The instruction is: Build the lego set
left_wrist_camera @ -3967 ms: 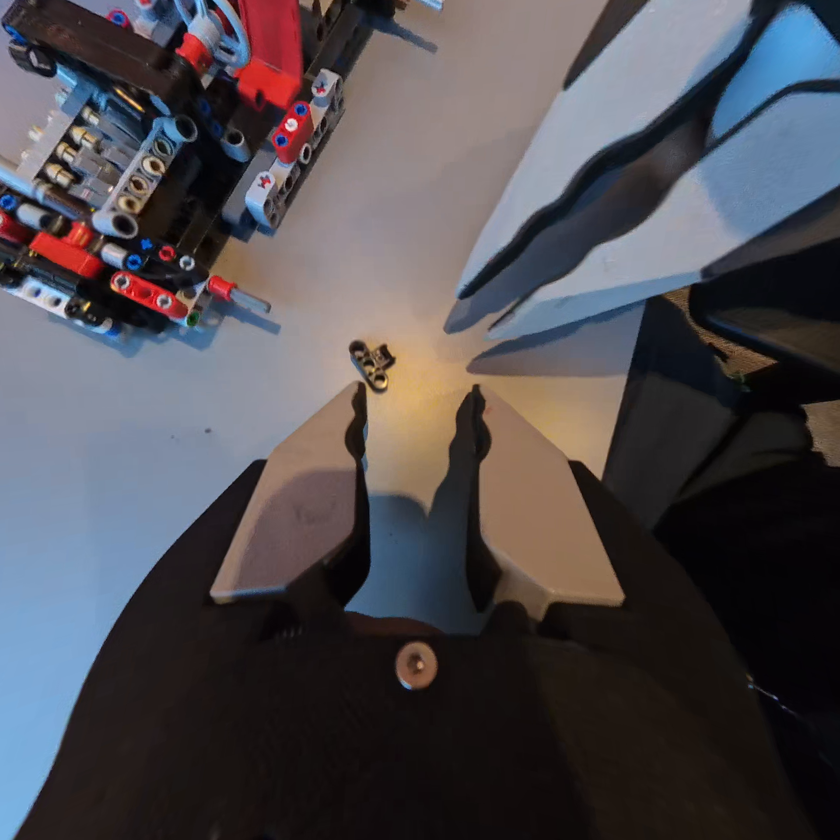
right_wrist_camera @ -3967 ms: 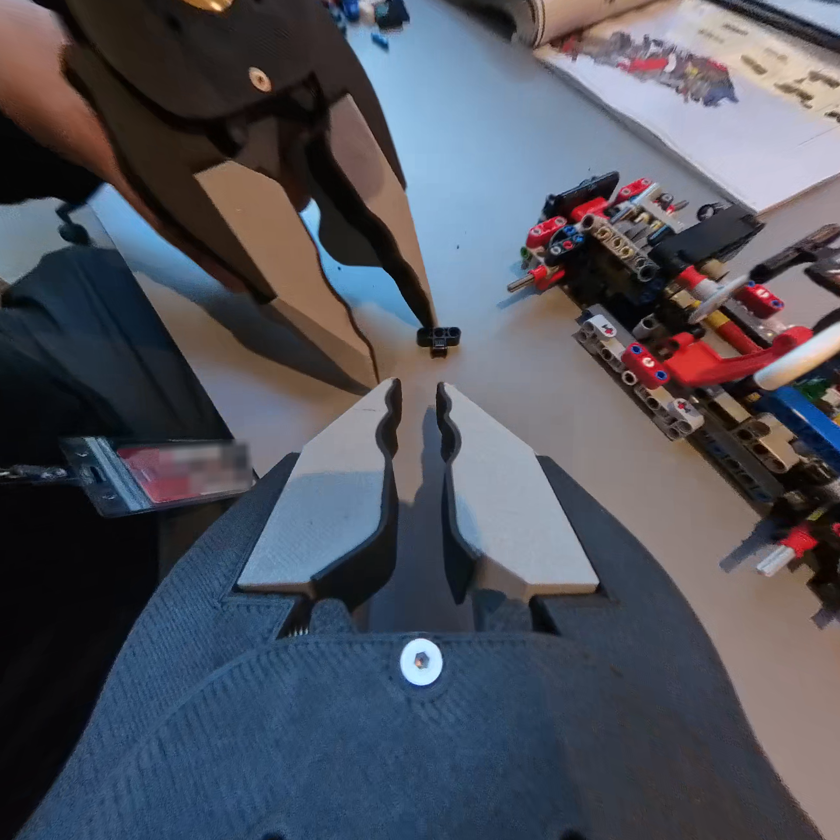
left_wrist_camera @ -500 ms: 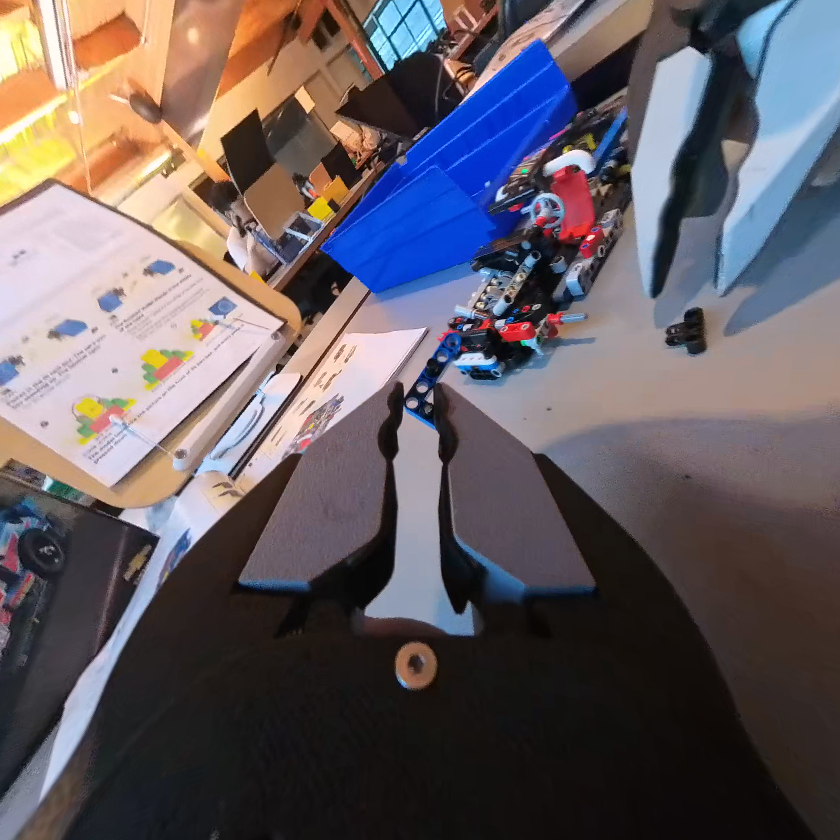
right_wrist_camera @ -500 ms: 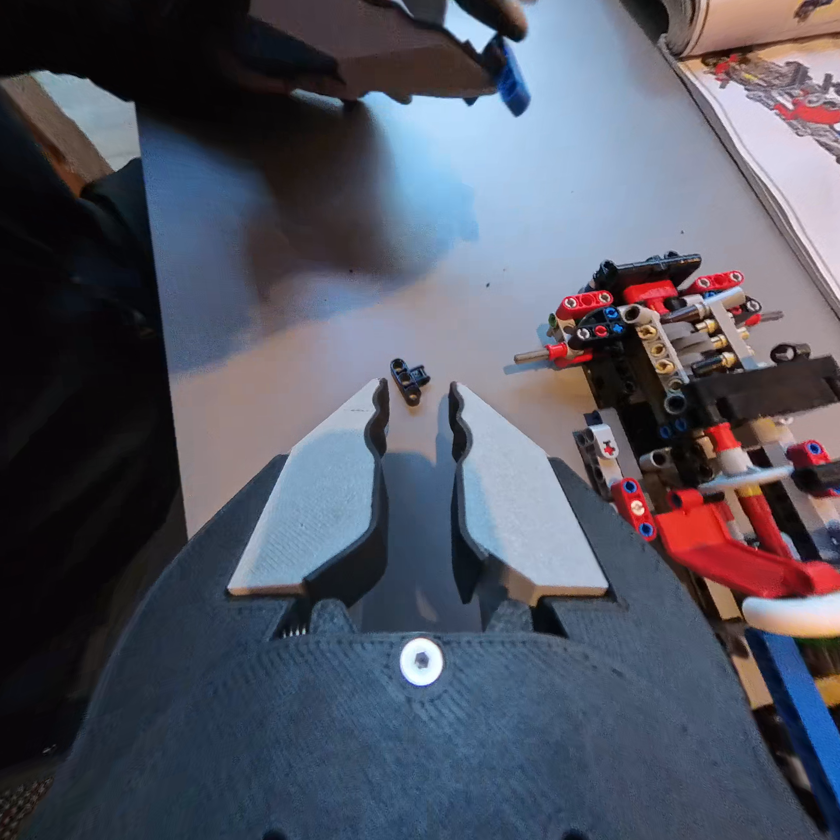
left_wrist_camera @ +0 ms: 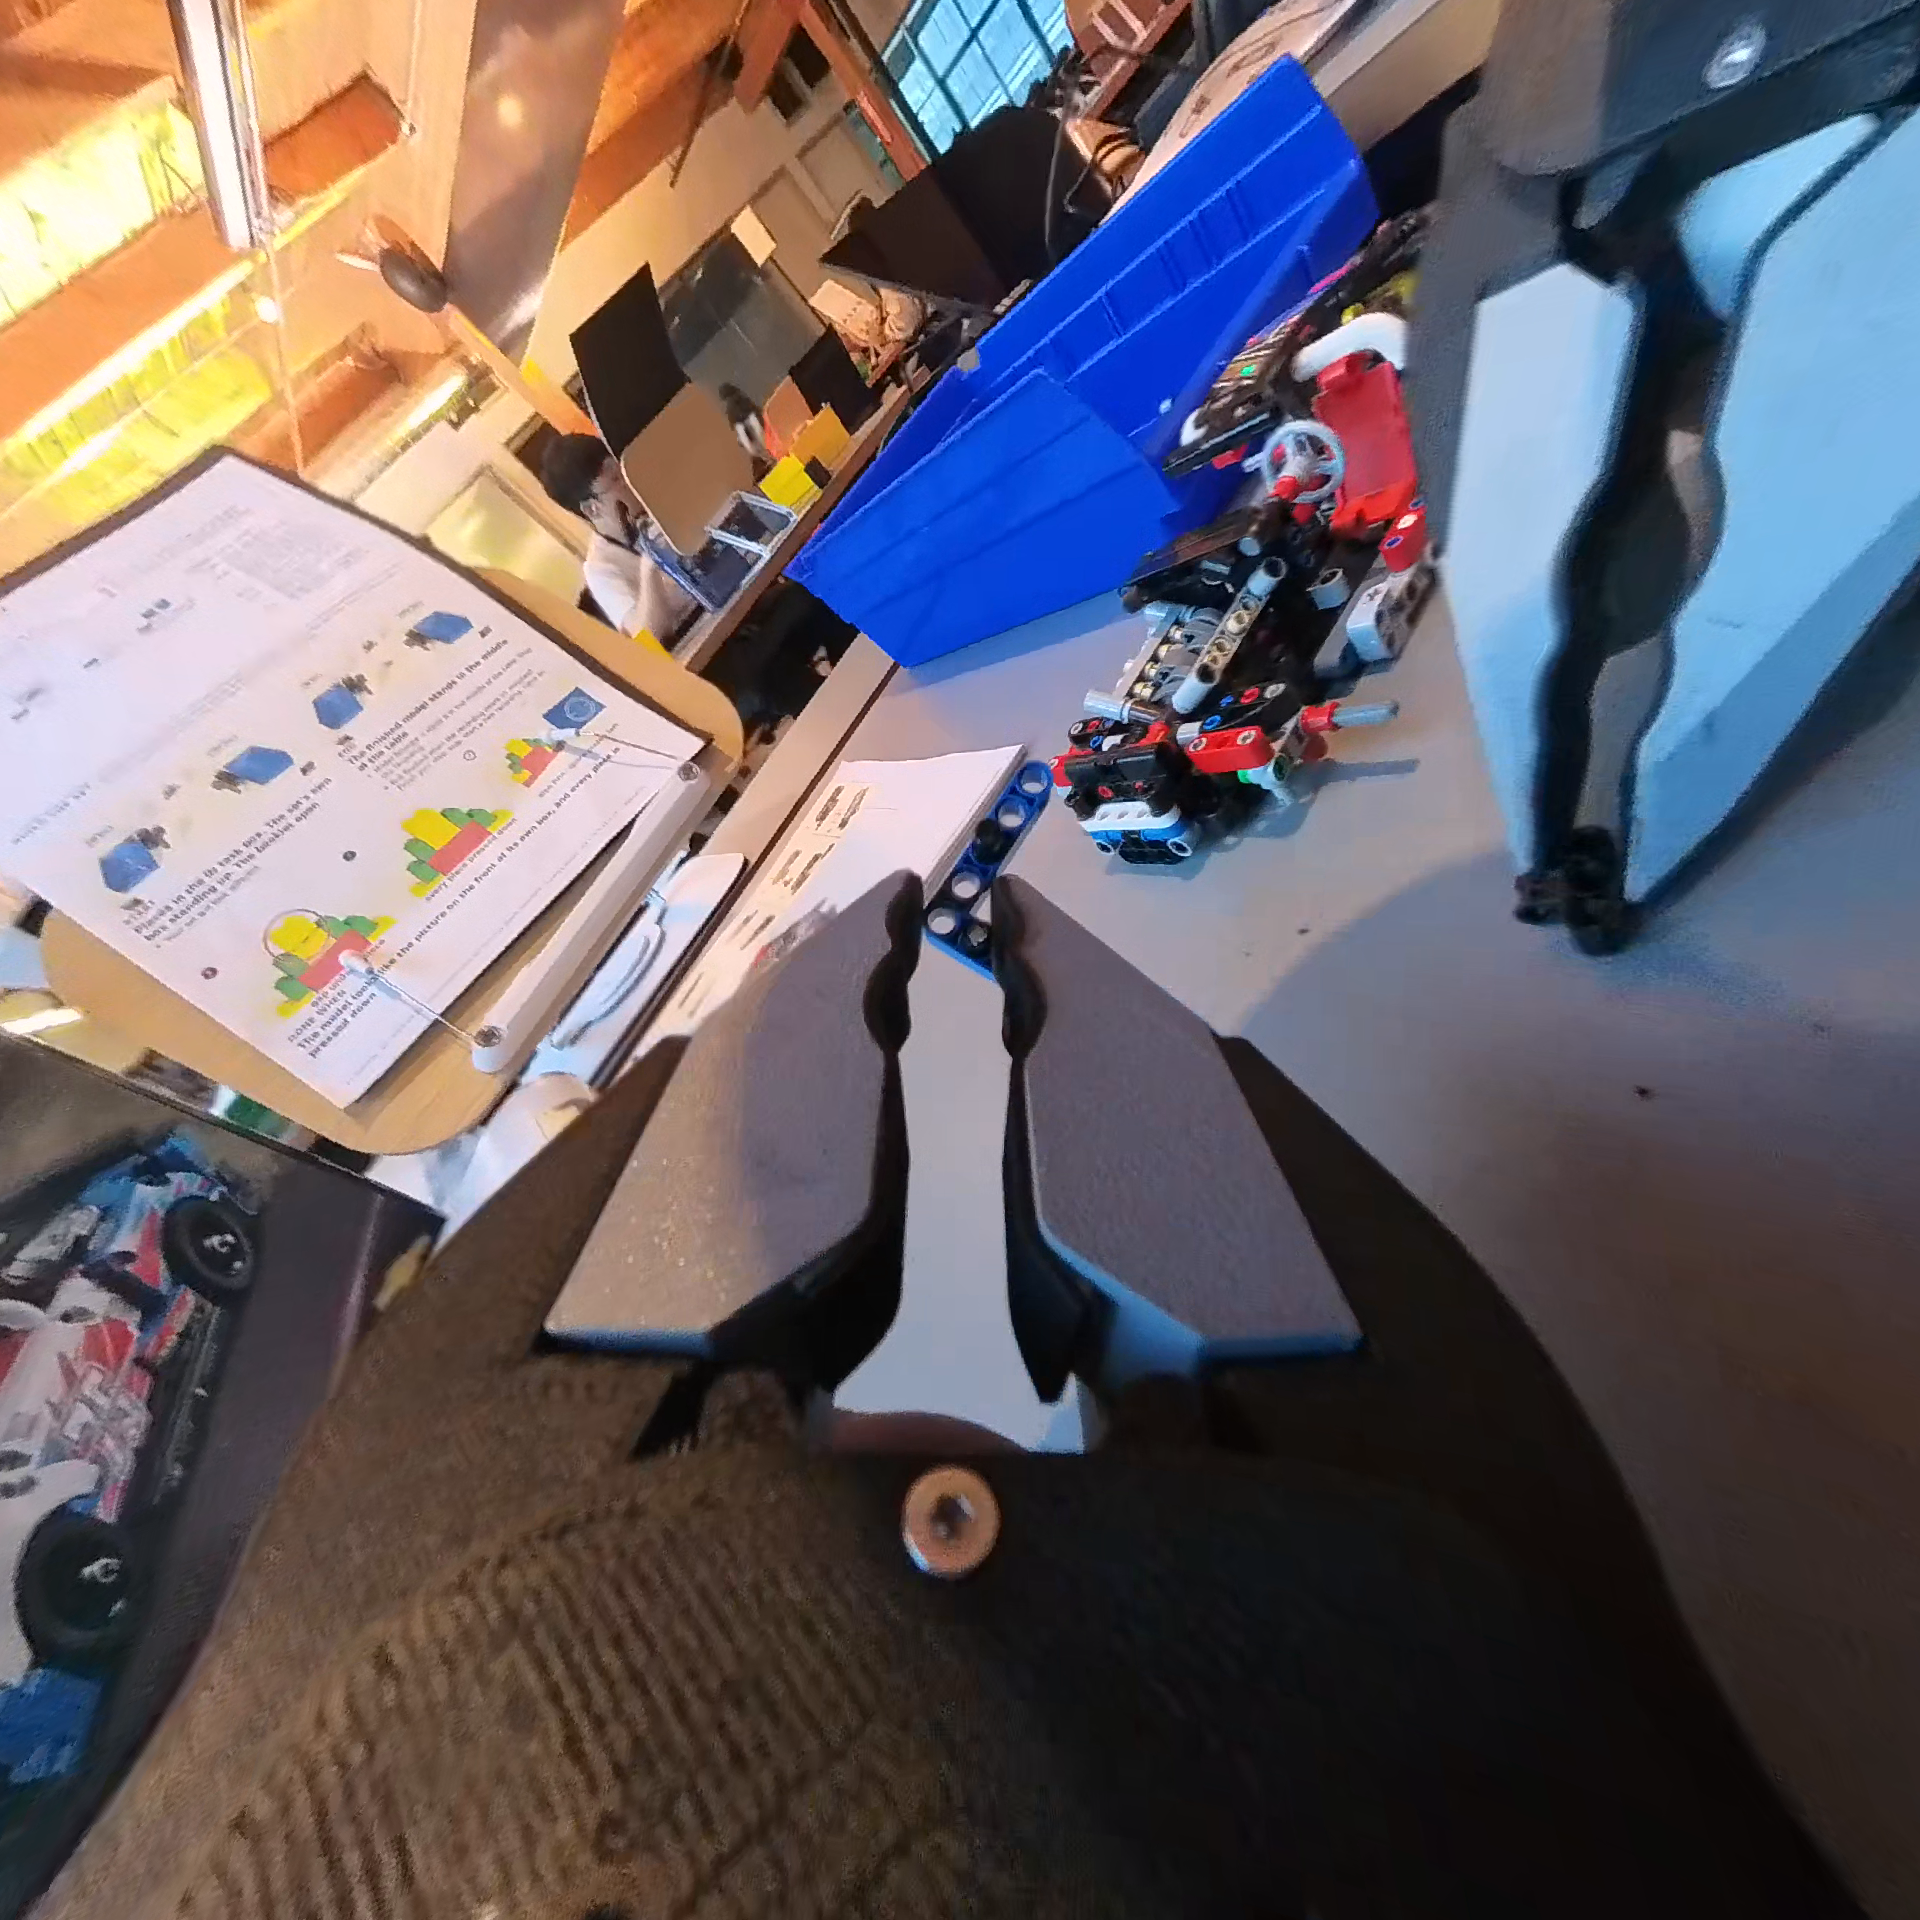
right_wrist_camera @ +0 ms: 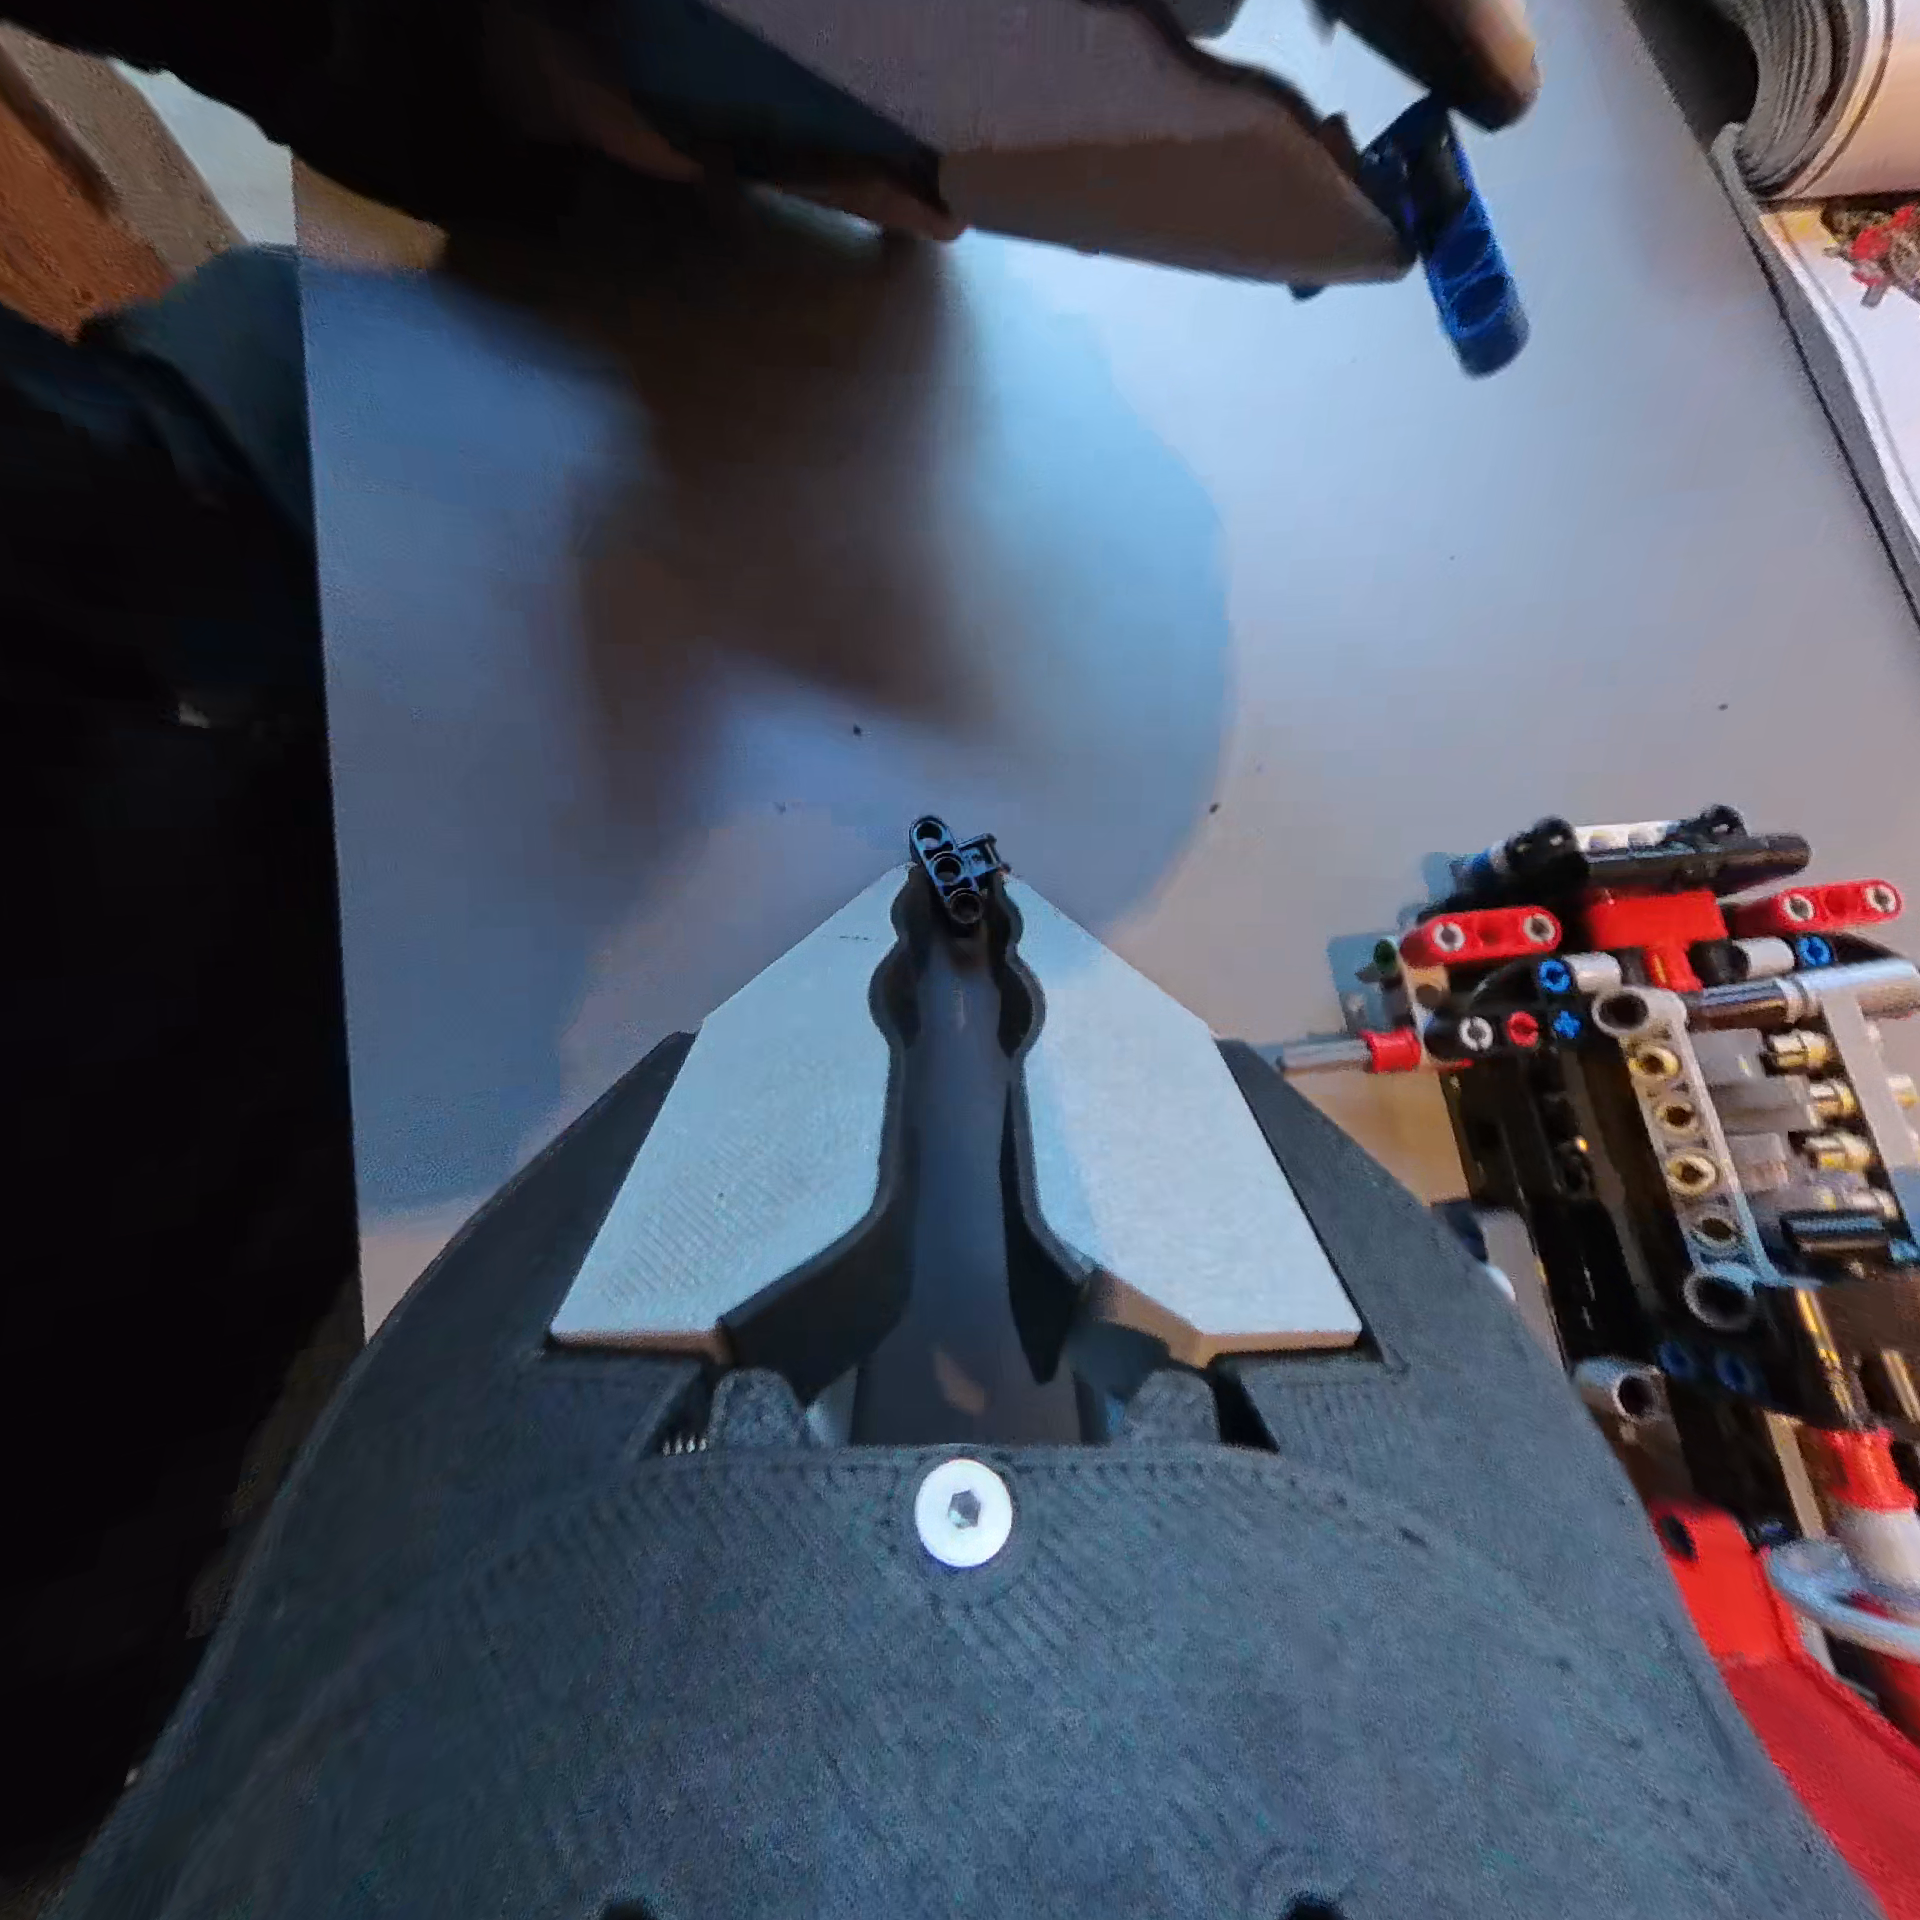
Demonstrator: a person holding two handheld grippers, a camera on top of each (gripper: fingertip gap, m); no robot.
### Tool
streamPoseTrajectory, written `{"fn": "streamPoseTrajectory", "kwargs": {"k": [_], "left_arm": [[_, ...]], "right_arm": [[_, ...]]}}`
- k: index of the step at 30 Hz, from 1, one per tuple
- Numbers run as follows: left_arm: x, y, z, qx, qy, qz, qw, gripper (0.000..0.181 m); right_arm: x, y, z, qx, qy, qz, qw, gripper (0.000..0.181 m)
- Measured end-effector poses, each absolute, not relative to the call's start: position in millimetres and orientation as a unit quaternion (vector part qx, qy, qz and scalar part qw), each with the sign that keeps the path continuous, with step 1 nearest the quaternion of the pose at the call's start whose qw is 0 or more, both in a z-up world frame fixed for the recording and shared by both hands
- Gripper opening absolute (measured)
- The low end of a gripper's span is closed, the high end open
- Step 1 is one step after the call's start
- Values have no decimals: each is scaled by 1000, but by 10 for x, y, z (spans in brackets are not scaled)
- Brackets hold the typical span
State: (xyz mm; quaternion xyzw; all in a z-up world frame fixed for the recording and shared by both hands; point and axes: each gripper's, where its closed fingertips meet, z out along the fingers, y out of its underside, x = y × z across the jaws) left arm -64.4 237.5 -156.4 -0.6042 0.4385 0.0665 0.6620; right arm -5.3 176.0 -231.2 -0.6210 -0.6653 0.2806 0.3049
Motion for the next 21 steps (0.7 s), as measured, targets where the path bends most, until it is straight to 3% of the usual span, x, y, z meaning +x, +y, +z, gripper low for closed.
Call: {"fn": "streamPoseTrajectory", "kwargs": {"k": [9, 13, 21], "left_arm": [[-472, 2173, -1488, -517, 491, 160, 682, 10], [-323, 2001, -1423, -462, 514, 195, 696, 10], [-84, 1744, -1493, -418, 547, 200, 698, 10]], "right_arm": [[45, 1863, -1787, -619, -550, 402, 392, 19], [110, 1812, -1573, -610, -505, 473, 386, 28], [13, 1574, -1490, -583, -489, 538, 363, 28]]}}
